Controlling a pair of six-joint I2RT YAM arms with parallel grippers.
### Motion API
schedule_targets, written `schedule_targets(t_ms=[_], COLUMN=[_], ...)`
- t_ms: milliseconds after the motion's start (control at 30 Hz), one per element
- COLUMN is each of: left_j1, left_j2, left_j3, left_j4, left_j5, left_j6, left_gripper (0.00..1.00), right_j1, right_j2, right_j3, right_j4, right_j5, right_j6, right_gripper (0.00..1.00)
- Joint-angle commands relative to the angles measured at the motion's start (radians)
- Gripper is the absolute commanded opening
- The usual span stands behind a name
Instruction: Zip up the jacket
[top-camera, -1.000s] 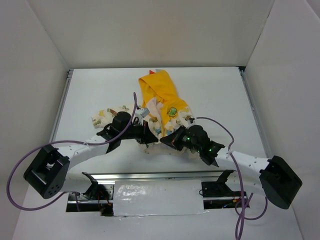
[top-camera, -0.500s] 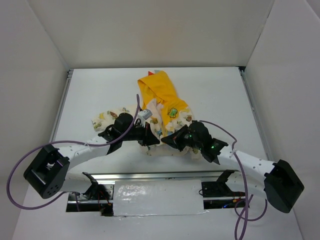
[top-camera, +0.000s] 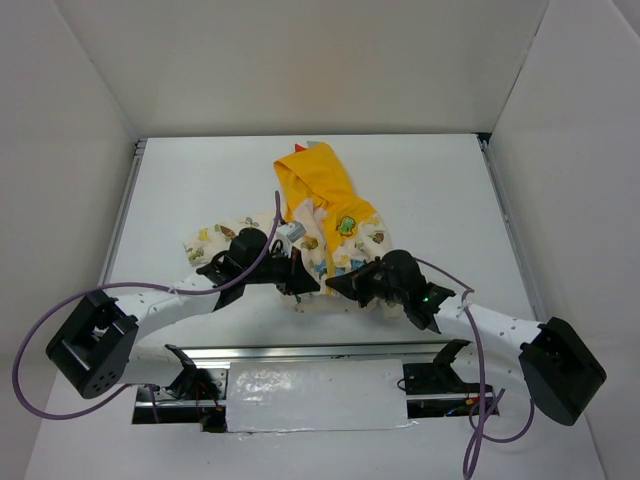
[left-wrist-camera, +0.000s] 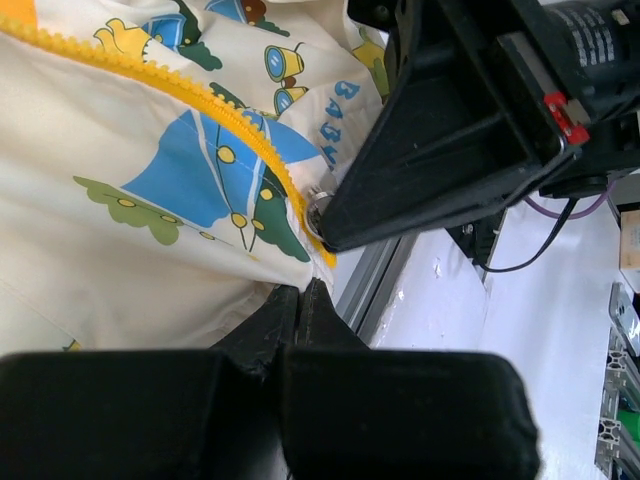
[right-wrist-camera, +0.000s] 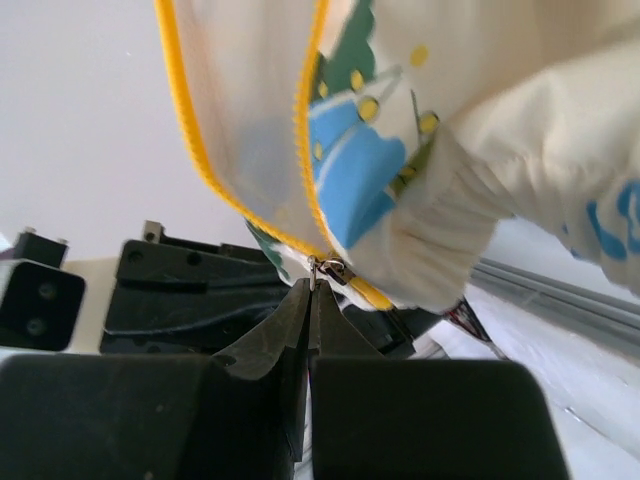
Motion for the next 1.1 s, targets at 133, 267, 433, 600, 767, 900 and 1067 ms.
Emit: schedule_targets(t_ms=[133,267,433,600,767,900,1067], left_j1=[-0.02,-0.022,-0.028,-0.037,-0.083,-0.109,-0.132], left_j2=[-0.029,-0.019,-0.025,-0.054,-0.089,-0.109,-0.117], left_j3=[-0.022,-0.024,-0.033,-0.041,-0.079,-0.107,-0.136], left_j4=[-0.001,-0.038,-0.018,-0.032,-0.041,-0.041,-0.041], left_j5=[0.03,-0.003,0.004,-0.01,-0.066,-0.094,-0.121], left_j6=[0.033,0.044,0.033,0.021,-0.002,-0.019,-0.028], left_gripper=[0.0,0.0,0.0,0.0,0.0,0.0,0.0], right_j1=[-0.109,-0.129,-0.149,-0.181,-0.277,-0.34,-0.382], right_j2=[0.038,-0.004,0.019,0.093,0.304,0.47,0.596], right_j3=[0.064,0.117,0.147,0.173,0.386,0.545,0.705], right_j4=[0.154,0.111,0.079,0.109,0.03,0.01,-0.033], right_j5=[-0.003,-0.002,-0.003,0.006,-0.002,-0.046,-0.033], right_j6=[-0.046,-0.068,-0.095,-0.146,-0.249,-0.269,-0.287], right_gripper=[0.0,0.0,0.0,0.0,0.0,0.0,0.0])
